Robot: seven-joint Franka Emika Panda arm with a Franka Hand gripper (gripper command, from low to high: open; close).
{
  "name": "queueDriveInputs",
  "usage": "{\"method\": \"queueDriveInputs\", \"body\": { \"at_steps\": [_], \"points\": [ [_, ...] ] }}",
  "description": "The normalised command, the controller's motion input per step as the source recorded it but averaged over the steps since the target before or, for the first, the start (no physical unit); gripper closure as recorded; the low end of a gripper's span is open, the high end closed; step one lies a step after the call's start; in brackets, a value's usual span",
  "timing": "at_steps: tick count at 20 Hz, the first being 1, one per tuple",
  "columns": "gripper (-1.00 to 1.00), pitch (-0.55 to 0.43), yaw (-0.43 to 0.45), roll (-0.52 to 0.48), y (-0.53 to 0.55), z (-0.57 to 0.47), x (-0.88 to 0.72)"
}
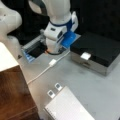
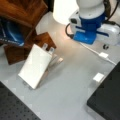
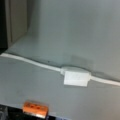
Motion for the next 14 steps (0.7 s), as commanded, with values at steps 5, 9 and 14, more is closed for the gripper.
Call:
{"method": "queueDriveInputs", "body": {
  "at_steps": [5, 9, 14],
  "points": [
    [-1.0, 0.275, -0.174, 0.254, 0.08, 0.03, 0.45],
    [-1.0, 0.163, -0.138, 0.242, 0.1, -0.01, 0.43],
    [-1.0, 0.069, -0.073, 0.312, 0.07, -0.1, 0.34]
  ]
}}
